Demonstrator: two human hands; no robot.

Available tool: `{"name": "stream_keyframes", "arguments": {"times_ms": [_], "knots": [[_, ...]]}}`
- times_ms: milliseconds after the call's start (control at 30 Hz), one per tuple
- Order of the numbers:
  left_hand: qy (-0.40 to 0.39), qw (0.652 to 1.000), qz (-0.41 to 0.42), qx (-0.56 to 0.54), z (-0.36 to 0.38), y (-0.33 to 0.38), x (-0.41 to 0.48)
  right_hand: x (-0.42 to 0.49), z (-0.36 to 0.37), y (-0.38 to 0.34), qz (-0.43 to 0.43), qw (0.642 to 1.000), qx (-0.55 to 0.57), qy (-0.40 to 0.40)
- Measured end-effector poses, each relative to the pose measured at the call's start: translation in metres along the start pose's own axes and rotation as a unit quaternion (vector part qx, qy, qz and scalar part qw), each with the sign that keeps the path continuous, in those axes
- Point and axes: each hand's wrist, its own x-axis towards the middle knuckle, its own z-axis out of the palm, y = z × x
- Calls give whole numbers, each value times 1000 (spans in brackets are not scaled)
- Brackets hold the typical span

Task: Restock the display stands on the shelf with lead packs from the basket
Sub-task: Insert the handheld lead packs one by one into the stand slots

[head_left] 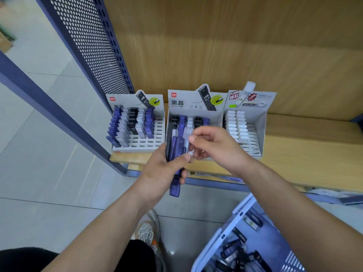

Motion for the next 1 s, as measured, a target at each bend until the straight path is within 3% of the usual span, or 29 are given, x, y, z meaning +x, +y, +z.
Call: {"name": "stream_keyframes", "arguments": {"times_ms": [233,367,467,733,900,1000], "knots": [[-40,999,2,5,14,3,-5,-19,-10,-5,33,998,54,7],[-14,1000,-4,-15,16,4,-3,-26,-19,-5,40,991,106,69],[12,1000,-3,-7,14,4,0,-31,-27,-4,60,983,158,67],[23,999,24,7,20,3,5,-39,-33,7,20,999,16,44],[19,995,21,91,21,-5,4,-42,-29,16,2,996,41,85],[20,995,7,102,18,-8,1,-43,-27,23,7,984,133,117]]}}
